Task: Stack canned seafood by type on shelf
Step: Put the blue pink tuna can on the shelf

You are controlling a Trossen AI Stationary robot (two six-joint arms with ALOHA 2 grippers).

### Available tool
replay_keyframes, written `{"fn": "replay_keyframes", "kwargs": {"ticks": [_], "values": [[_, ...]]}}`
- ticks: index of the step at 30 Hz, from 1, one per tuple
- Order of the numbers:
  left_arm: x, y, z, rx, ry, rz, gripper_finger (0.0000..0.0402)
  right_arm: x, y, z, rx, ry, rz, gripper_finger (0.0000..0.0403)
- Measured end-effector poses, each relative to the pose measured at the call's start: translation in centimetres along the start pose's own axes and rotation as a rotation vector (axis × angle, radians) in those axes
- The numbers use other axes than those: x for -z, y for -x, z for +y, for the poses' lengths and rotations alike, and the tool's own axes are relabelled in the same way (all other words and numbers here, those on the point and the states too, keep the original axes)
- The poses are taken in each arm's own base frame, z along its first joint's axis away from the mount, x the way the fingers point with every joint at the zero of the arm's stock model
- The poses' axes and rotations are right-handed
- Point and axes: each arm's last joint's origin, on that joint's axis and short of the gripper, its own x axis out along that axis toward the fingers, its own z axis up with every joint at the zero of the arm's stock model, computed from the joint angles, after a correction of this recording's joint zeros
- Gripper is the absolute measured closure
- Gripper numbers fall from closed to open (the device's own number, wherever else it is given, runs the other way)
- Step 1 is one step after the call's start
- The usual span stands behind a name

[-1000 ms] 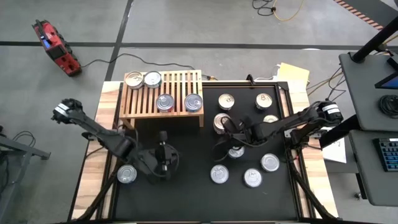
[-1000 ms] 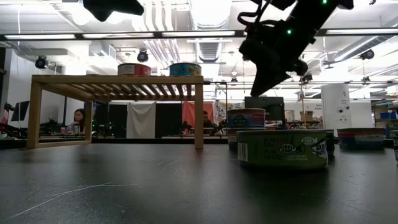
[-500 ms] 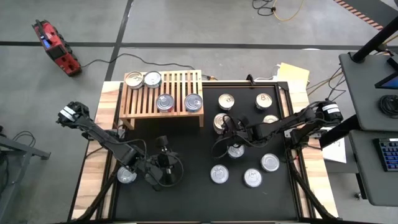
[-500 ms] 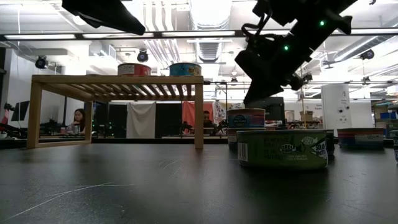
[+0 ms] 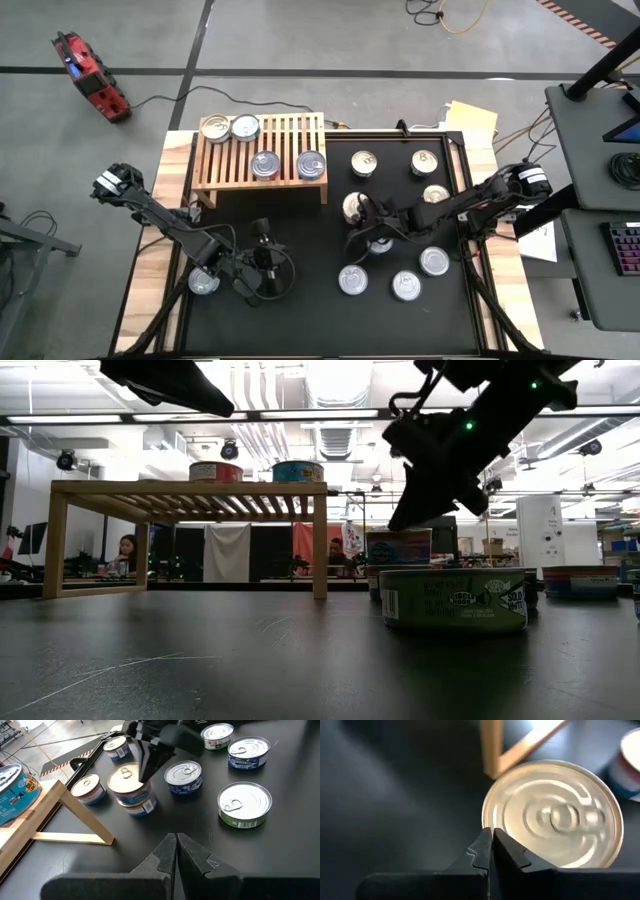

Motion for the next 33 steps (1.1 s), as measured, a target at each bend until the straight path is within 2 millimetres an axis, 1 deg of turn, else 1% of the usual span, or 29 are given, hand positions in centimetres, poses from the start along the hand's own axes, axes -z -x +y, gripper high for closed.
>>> {"fn": "replay_keyframes", "kwargs": {"ticks": [3, 6, 10, 13, 18, 22, 27, 29, 33], "values": [[0.0, 0.0, 0.0, 0.0, 0.0, 0.0, 0.0401, 0.0, 0.2, 0.5, -0.045, 0.019, -0.009, 0.0394], [0.0, 0.0, 0.0, 0.0, 0.0, 0.0, 0.0401, -0.2, 0.3, 0.7, -0.051, 0.026, -0.021, 0.0394], [0.0, 0.0, 0.0, 0.0, 0.0, 0.0, 0.0401, -0.3, 0.3, 0.6, 0.019, 0.034, -0.076, 0.0394], [0.0, 0.0, 0.0, 0.002, 0.007, 0.001, 0.0401, -0.3, 0.5, 0.4, 0.034, 0.028, -0.074, 0.0394], [0.2, -0.2, -0.2, 0.002, 0.0, 0.008, 0.0401, -0.7, 1.7, -0.3, 0.055, 0.028, -0.058, 0.0394], [0.7, -1.2, -1.3, 0.054, -0.05, 0.023, 0.0401, -1.6, 3.3, -0.8, 0.043, 0.023, -0.075, 0.0394], [0.6, -3.1, -3.4, 0.114, -0.148, -0.062, 0.0401, -2.3, 5.1, -1.4, 0.006, 0.026, -0.078, 0.0393], [0.6, -4.0, -3.8, 0.111, -0.164, -0.096, 0.0401, -2.3, 5.3, -1.6, 0.015, 0.035, -0.067, 0.0393], [0.5, -5.2, -3.7, 0.097, -0.153, -0.11, 0.0401, -1.9, 5.2, -1.9, 0.044, 0.063, -0.033, 0.0393]]}}
